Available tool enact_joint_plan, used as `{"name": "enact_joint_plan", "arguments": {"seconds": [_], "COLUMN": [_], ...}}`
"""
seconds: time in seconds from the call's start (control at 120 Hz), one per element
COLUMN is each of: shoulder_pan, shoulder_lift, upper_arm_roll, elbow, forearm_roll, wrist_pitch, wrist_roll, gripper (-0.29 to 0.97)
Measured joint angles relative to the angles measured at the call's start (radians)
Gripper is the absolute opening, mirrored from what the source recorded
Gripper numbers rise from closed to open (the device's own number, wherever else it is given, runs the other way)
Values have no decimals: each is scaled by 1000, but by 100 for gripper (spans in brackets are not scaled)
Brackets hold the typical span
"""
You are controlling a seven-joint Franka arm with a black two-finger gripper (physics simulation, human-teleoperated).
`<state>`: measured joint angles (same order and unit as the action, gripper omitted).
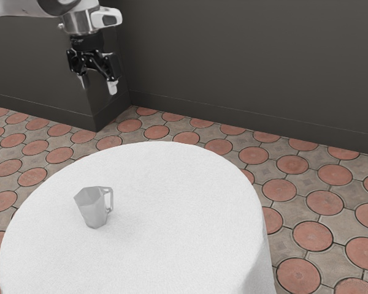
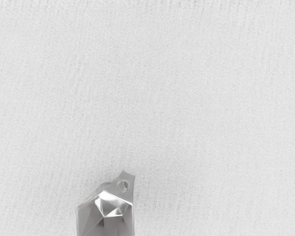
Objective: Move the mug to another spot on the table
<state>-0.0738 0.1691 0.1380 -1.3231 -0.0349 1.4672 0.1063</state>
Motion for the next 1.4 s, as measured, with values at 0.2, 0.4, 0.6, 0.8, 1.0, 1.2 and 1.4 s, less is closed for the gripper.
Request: {"name": "enact_joint_plan", "arguments": {"seconds": [0.2, 0.4, 0.6, 0.8, 1.0, 1.2, 1.4], "shoulder_pan": [-10, -48, -54, -89, -90, -83, -78], "shoulder_lift": [5, 80, 188, 361, 405, 441, 473], "upper_arm_roll": [-8, -14, -59, -57, -27, -18, -17], "elbow": [0, 0, -1, 63, -57, -153, -241], "forearm_roll": [7, 30, 69, 203, 276, 285, 285], "wrist_pitch": [58, 86, 68, -1, 0, 67, 120], "wrist_roll": [20, 40, 63, 108, 141, 163, 178], "gripper": [68, 68, 68, 68, 68, 68, 68]}}
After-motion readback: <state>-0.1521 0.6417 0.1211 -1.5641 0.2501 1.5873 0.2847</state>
